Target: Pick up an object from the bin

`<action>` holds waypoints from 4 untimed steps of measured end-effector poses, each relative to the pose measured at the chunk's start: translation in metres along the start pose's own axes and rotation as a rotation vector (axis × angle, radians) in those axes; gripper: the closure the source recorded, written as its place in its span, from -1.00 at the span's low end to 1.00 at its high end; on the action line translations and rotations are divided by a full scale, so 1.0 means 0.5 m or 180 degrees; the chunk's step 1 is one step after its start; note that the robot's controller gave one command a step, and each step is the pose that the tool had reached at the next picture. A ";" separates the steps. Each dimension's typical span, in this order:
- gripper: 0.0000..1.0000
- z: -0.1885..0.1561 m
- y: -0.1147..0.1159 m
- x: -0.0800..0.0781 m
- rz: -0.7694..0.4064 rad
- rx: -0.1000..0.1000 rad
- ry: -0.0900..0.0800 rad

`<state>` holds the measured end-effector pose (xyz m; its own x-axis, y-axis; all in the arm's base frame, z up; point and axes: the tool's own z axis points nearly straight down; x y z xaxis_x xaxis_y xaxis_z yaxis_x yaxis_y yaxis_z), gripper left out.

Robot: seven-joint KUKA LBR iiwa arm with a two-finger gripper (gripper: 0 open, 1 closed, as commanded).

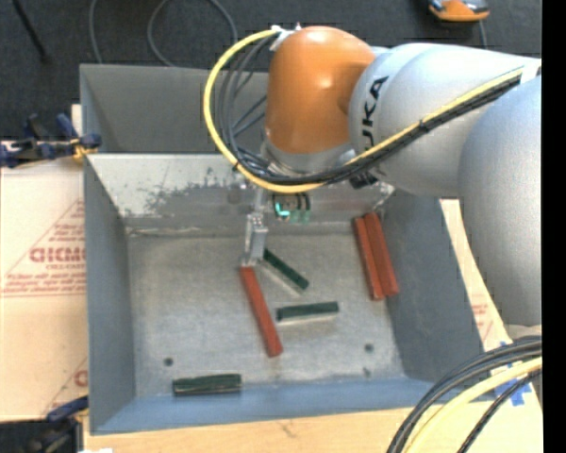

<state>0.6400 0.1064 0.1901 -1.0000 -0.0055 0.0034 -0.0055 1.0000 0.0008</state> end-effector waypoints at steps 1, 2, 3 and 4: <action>-1.00 0.113 -0.134 0.001 -0.0789 0.0013 -0.0010; -1.00 0.244 -0.154 -0.011 -0.1152 0.0007 -0.0009; 1.00 0.237 -0.153 -0.014 -0.1138 0.0001 -0.0026; 1.00 0.174 -0.262 0.018 -0.0281 0.0004 -0.0016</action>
Offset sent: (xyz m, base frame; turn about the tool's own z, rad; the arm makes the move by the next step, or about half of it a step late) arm -0.0008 -0.0630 -0.0555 -0.2521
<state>0.6315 -0.0244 0.1029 -0.9956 -0.0937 -0.0015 -0.0937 0.9956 -0.0005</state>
